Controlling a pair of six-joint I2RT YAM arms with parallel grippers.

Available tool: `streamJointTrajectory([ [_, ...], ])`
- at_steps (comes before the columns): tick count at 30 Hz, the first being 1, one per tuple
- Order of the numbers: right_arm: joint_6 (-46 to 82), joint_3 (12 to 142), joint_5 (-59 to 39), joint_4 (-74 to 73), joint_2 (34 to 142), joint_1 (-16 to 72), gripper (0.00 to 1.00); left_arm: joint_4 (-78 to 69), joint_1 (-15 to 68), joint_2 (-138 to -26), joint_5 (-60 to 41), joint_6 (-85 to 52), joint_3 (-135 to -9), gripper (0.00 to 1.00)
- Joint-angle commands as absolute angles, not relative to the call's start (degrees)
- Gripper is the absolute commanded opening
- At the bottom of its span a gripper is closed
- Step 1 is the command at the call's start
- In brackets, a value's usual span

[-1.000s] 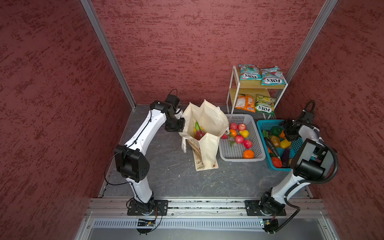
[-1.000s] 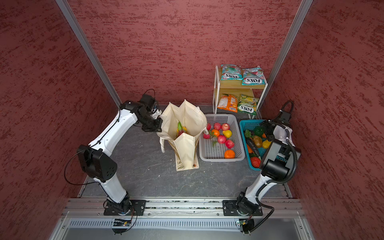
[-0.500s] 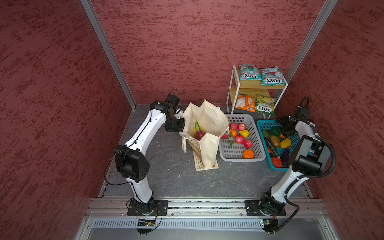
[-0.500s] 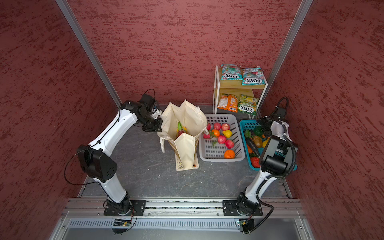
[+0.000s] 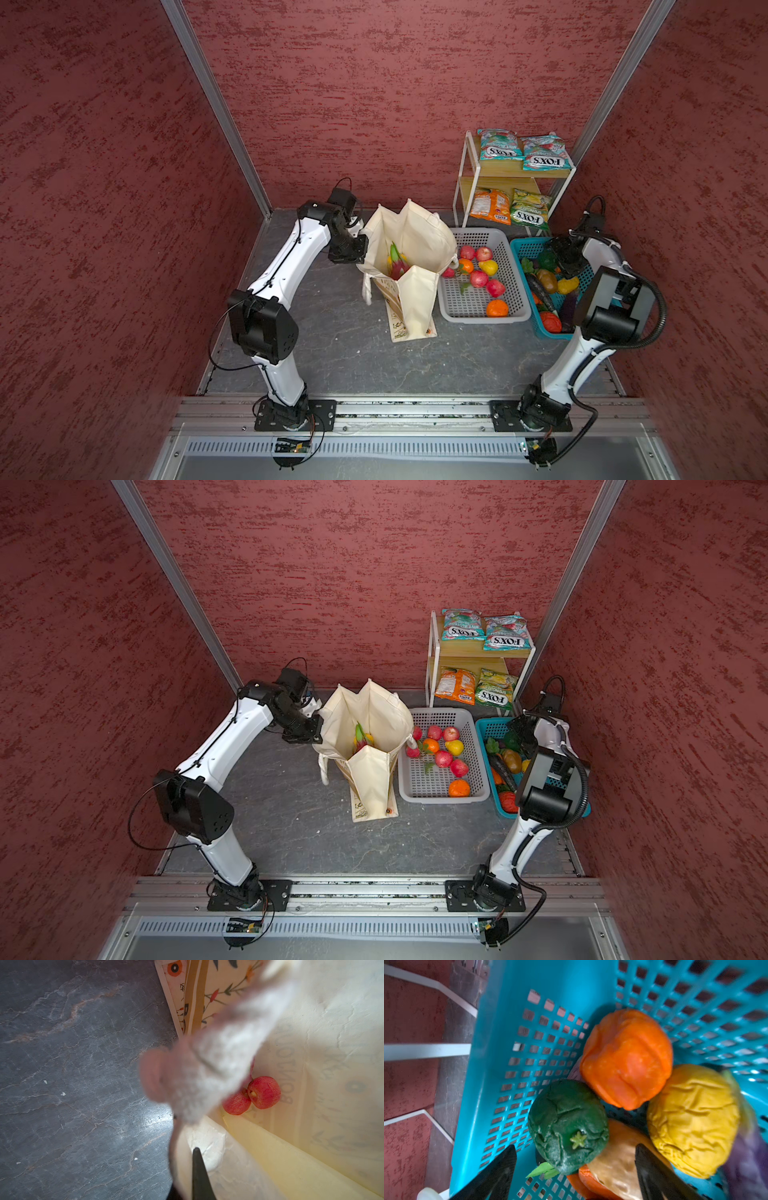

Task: Place the food into the grocery bag and tie it
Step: 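Lower the right gripper and grasp the round green vegetable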

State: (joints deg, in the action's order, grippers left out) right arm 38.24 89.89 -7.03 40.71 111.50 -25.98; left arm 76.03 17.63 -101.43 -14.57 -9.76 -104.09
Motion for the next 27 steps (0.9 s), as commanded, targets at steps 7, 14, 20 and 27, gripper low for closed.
streamJointTrajectory([
  [7,41.55,92.33,-7.08,39.64,114.49,-25.98,0.85,75.53,17.23,-101.92,-15.47,-9.08,-104.39,0.00],
  [14,41.92,93.12,-7.57,39.58,116.28,-25.44,0.84,75.41,17.23,-102.02,-15.47,-9.24,-104.26,0.00],
  [20,42.28,92.72,-5.55,38.28,116.42,-25.40,0.74,75.58,17.23,-102.40,-15.38,-9.32,-104.86,0.00],
  [27,42.95,90.87,-6.50,36.68,114.61,-25.40,0.60,75.56,17.23,-102.17,-15.12,-9.60,-104.09,0.00],
])
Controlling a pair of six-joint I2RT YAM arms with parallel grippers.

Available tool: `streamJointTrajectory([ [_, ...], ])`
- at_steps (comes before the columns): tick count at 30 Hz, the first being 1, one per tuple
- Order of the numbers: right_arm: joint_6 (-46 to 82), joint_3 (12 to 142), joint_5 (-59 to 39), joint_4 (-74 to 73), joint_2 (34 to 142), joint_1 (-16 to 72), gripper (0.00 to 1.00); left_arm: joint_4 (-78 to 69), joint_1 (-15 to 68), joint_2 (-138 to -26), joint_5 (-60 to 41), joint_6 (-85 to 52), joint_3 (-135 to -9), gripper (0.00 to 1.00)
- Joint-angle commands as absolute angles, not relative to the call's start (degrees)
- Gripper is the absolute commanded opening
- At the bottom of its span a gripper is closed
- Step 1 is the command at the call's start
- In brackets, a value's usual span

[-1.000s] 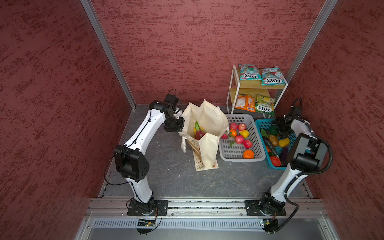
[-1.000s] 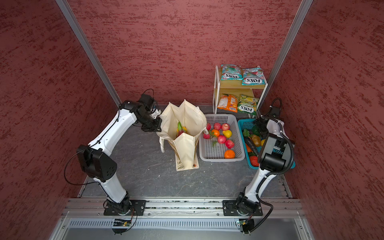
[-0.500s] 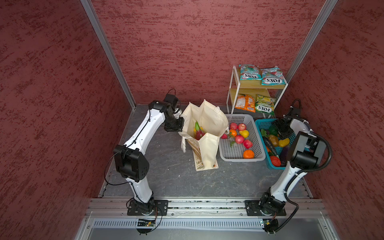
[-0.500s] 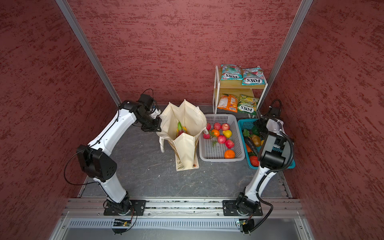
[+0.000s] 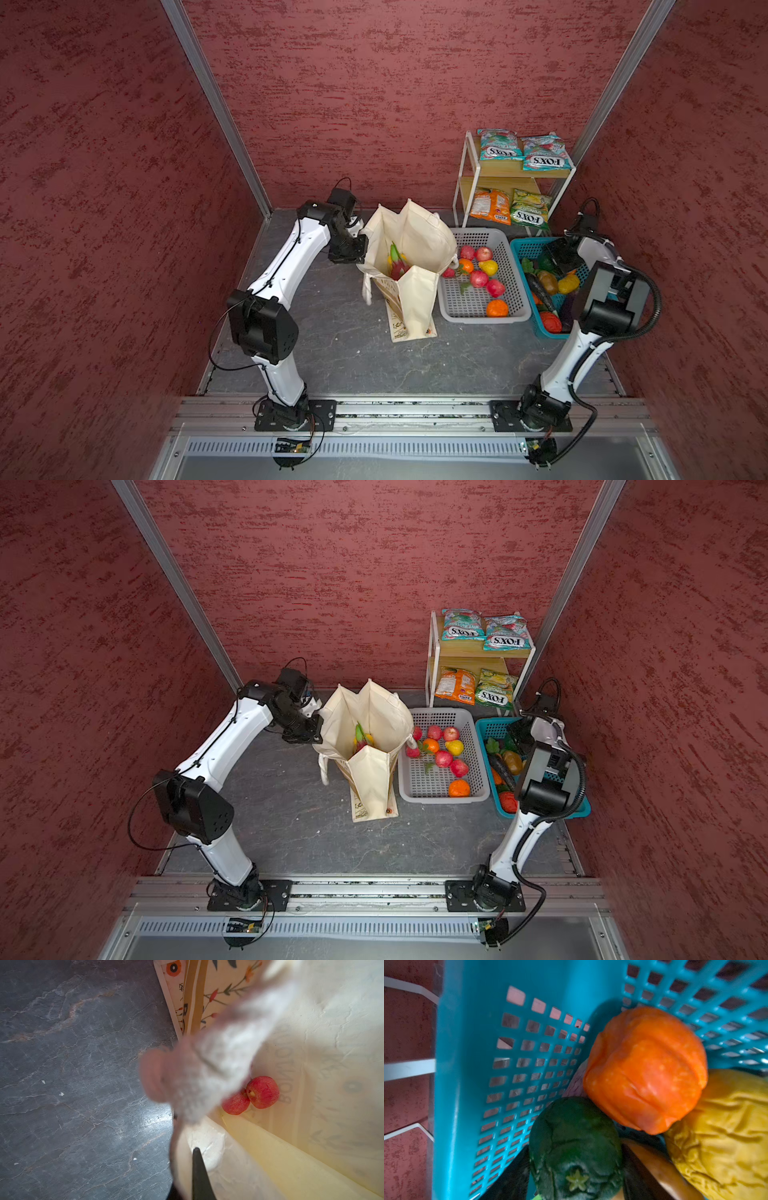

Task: Place the food into the grocery bag and tie it
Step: 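Lower the right gripper and grasp the round green vegetable, then carry the green vegetable with the right gripper into the tote bag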

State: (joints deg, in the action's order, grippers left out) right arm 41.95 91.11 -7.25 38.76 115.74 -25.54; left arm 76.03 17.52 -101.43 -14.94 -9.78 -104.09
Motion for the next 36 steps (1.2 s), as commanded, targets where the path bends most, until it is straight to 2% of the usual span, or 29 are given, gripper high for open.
streamJointTrajectory([
  [1,42.96,90.48,-6.93,36.52,113.95,-25.33,0.59,75.53,17.23,-102.05,-15.05,-9.58,-103.75,0.00],
  [5,43.01,86.73,-8.11,35.84,108.06,-25.22,0.58,74.73,17.23,-100.93,-15.09,-9.75,-101.61,0.00],
  [12,41.92,76.04,-11.71,36.52,90.97,-24.00,0.58,74.78,17.14,-100.06,-13.41,-8.73,-99.59,0.00],
  [18,41.18,72.84,-10.42,39.12,77.89,-16.06,0.60,75.45,17.14,-101.51,-12.92,-7.59,-100.88,0.00],
  [23,39.91,74.93,-14.57,41.33,70.58,-7.12,0.61,76.50,17.06,-102.04,-12.04,-6.60,-102.33,0.00],
  [30,41.02,82.85,-14.51,40.81,69.34,12.45,0.61,75.41,16.86,-101.07,-16.23,-8.46,-100.39,0.00],
  [36,36.35,93.98,-12.37,44.58,77.12,25.27,0.59,75.54,17.31,-100.87,-15.76,-8.37,-100.92,0.00],
])
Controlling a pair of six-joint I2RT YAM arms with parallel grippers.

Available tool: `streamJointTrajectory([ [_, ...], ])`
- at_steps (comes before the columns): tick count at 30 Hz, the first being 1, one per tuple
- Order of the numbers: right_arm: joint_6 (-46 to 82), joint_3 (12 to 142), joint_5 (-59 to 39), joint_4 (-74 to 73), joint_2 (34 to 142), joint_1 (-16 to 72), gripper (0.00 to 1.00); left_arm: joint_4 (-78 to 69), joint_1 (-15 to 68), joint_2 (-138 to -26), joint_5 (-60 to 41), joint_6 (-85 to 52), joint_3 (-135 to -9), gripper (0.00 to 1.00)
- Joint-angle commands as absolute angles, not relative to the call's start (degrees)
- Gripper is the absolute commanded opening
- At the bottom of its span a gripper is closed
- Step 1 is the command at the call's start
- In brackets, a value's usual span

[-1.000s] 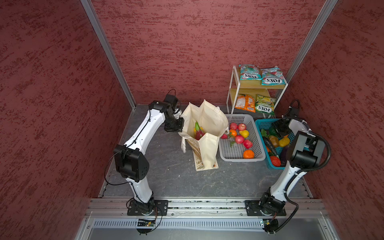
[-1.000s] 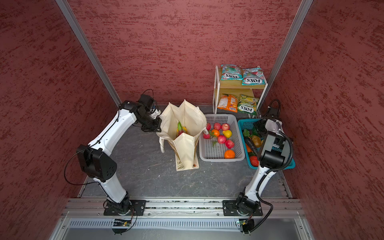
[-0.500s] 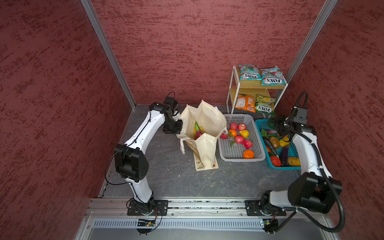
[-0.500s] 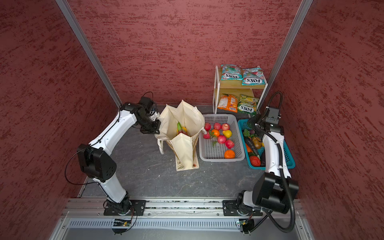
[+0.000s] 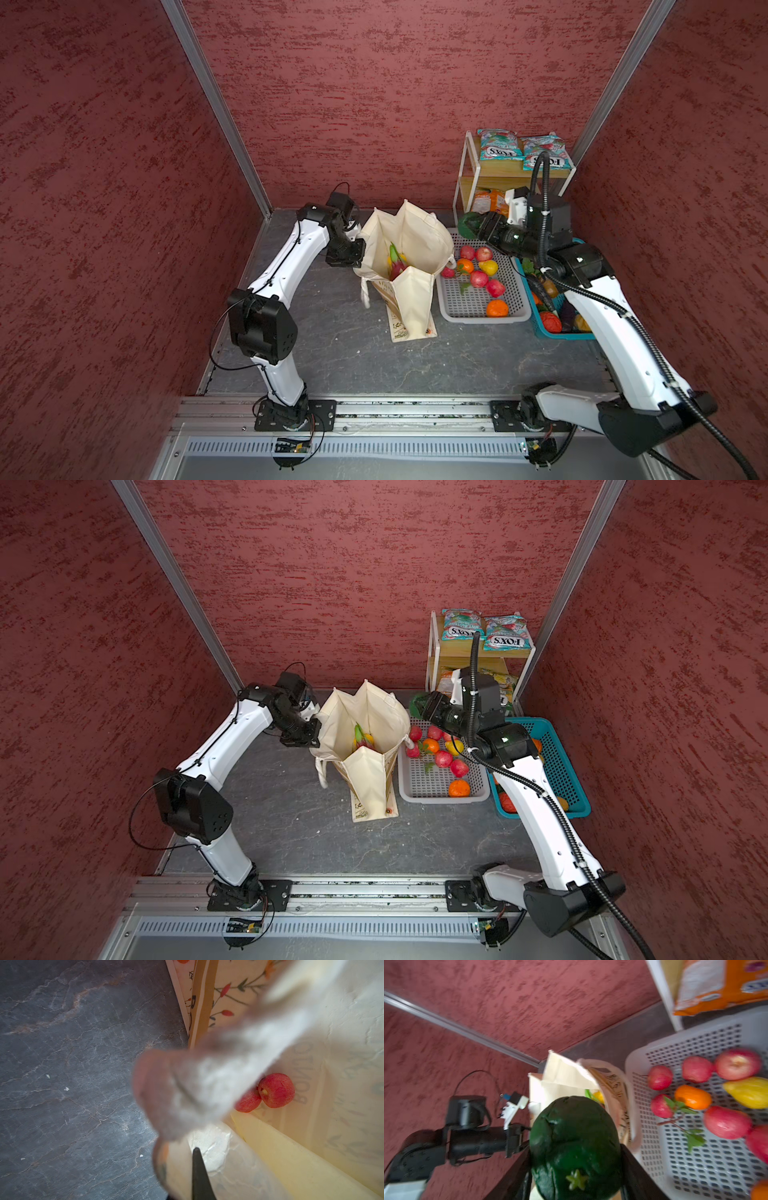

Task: Place the food into the grocery bag and tie it
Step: 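Carry the green vegetable with the right gripper into the tote bag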

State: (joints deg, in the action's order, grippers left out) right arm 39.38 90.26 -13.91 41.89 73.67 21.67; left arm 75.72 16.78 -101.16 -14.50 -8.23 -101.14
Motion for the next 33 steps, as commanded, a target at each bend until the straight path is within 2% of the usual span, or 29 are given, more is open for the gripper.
streamJointTrajectory([
  [1,35.22,96.00,-12.01,45.38,78.93,27.18,0.59,75.54,17.31,-100.97,-15.58,-8.44,-100.91,0.00],
  [10,27.46,109.69,-14.18,53.96,96.27,35.59,0.60,75.84,17.93,-101.64,-14.07,-9.15,-103.27,0.00],
  [19,22.34,117.85,-9.79,64.26,108.06,37.35,0.62,76.81,18.68,-103.17,-14.24,-9.84,-105.64,0.00],
  [33,21.27,123.58,-6.99,61.04,119.75,37.35,0.63,75.81,19.40,-103.70,-13.38,-11.34,-106.79,0.00],
])
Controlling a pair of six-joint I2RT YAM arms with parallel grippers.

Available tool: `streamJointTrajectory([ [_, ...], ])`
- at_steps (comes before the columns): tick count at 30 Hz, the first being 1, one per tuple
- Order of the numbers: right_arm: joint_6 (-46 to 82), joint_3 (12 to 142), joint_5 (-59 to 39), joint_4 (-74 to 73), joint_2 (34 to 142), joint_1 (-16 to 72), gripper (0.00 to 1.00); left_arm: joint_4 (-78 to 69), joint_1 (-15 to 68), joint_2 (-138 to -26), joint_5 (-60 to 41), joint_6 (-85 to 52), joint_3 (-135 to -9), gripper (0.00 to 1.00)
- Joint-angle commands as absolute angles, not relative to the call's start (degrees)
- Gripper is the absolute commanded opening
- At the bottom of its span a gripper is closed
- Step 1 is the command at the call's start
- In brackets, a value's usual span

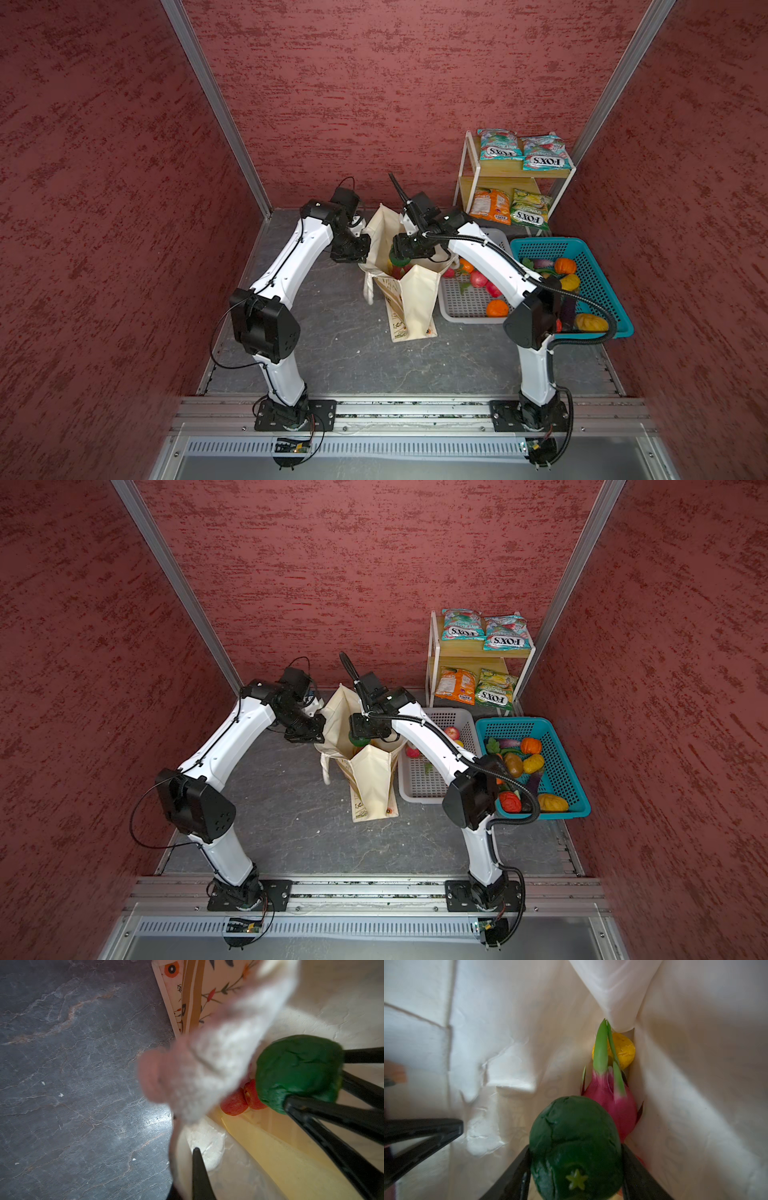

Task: Place the food into the grocery bag and tie it
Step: 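Carry the green vegetable with the right gripper into the tote bag, then open the right gripper to release the green vegetable and move back toward the baskets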

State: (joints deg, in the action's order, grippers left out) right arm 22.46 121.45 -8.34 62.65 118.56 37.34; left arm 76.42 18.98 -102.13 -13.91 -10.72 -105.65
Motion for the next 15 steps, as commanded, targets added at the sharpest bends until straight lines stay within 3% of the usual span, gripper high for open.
streamJointTrajectory([
  [1,21.35,123.98,-6.86,60.69,120.40,37.35,0.63,75.73,19.42,-103.71,-13.38,-11.41,-106.86,0.00],
  [15,21.32,121.31,-3.91,54.93,125.48,37.27,0.68,76.77,19.42,-104.03,-12.70,-10.20,-107.66,0.00],
])
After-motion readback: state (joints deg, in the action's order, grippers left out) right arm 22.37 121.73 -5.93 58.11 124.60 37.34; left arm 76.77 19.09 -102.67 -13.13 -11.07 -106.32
